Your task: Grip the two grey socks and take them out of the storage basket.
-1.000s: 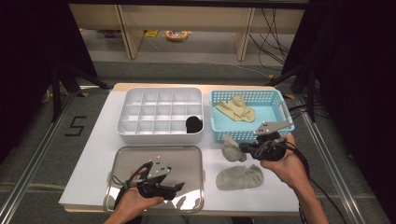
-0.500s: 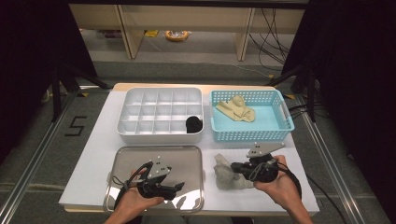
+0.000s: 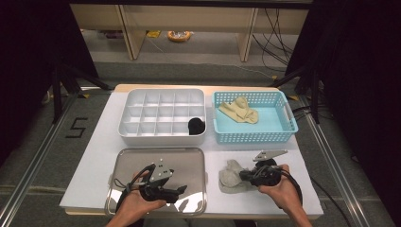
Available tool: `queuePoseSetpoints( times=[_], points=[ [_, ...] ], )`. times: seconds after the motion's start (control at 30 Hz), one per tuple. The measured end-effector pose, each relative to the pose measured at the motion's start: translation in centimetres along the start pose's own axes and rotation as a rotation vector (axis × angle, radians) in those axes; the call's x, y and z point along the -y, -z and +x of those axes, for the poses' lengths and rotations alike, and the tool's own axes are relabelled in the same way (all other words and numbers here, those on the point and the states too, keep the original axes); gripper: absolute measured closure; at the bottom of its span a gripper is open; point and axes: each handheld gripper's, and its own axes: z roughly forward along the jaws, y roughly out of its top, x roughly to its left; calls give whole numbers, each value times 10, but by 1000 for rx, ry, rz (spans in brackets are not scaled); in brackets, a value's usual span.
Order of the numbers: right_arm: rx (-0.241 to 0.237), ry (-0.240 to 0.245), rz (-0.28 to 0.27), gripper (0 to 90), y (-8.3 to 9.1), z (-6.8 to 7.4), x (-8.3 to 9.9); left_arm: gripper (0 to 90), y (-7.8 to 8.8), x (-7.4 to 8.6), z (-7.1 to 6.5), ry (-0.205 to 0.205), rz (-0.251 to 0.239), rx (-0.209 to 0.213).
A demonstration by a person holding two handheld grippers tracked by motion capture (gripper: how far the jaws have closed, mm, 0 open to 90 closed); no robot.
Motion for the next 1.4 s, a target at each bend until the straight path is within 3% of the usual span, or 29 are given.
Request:
queuePoseSetpoints(
  times=[0.1,0.13,0.17,0.2,0.27,0.3,0.37,0.47,0.63,0.67,0.77,0.8,0.83,0.87,0.9,0.97,1.03,1.07,1.17,1.2,1.23,1.3,1.33,1.37,1.4],
  points=[
    [59,1,30,725,3,4,-1,290,0,0,0,3,-5,12],
    [64,-32,26,675,6,10,-2,290,0,0,0,9,-9,11],
    [77,-25,6,655,6,12,-4,290,1,0,0,17,-10,9],
    [92,59,-29,630,10,13,-9,290,1,-1,1,13,-11,6],
    [95,46,-43,603,15,25,-14,290,2,-1,1,13,-13,3],
    [95,88,-55,600,14,26,-16,290,2,-1,1,2,-11,5],
    [81,100,-64,603,9,35,-18,290,2,-1,1,11,-12,3],
    [55,132,-9,615,-5,46,-19,290,2,-1,1,7,-11,7],
    [54,149,38,617,-24,48,-16,290,0,0,0,24,-13,7],
    [70,131,53,615,-26,50,-15,290,0,0,0,21,-11,5],
    [80,167,46,613,-34,51,-15,290,0,0,0,13,-12,8],
    [87,175,73,615,-37,51,-14,290,1,0,2,-11,8,0],
    [96,181,68,619,-39,52,-14,289,0,0,0,22,-8,7],
    [105,189,85,635,-41,53,-13,290,0,0,1,-7,3,2],
    [105,189,85,635,-41,53,-13,290,0,0,1,-7,3,2],
    [119,205,100,744,-43,52,-12,290,-1,0,-1,12,-10,12],
    [129,217,88,789,-43,51,-12,289,0,0,0,-7,5,3],
    [101,226,46,833,-41,47,-14,290,0,0,0,7,-6,12],
    [74,214,2,851,-28,45,-17,290,1,0,0,25,-9,11],
    [68,222,-2,852,-22,45,-19,290,1,0,1,8,-9,3],
    [71,211,-28,853,-17,45,-20,290,1,0,1,3,-4,1],
    [70,142,-63,852,-3,44,-21,290,1,0,1,10,-9,12],
    [66,153,-75,851,3,39,-23,290,1,0,0,11,-9,10],
    [61,138,-93,852,10,35,-23,290,1,0,0,23,-10,11],
    [60,99,-107,851,15,32,-22,290,1,0,0,8,-8,11]
  ],
)
